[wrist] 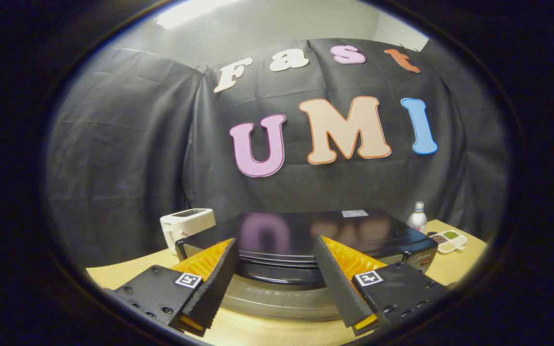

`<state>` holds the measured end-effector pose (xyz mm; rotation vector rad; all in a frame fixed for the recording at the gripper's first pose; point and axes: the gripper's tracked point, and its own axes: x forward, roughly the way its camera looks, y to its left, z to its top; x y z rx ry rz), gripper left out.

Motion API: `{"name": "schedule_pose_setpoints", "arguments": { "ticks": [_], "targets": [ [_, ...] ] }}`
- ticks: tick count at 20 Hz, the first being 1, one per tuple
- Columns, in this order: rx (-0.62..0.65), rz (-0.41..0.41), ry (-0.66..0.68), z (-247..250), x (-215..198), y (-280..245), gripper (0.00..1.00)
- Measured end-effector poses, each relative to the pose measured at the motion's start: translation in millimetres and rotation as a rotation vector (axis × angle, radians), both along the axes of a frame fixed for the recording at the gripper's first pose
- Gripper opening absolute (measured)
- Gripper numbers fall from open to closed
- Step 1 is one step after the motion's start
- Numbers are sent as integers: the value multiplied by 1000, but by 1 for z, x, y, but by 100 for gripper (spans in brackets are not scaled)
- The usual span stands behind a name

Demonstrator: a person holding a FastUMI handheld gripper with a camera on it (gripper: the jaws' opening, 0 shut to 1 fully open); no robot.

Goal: Open the toaster oven, put the food inside, and close the toaster oven door.

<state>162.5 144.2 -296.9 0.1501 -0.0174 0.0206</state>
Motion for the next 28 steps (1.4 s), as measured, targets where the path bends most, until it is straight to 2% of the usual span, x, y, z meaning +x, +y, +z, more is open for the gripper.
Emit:
{"name": "schedule_pose_setpoints", "arguments": {
  "ticks": [7,14,28],
  "targets": [
    [-10,-13,-64,-2,-27,5,99],
    [-31,-66,-92,-16,-79,15,100],
    [-12,-55,39,-61,-137,28,100]
  ]
}}
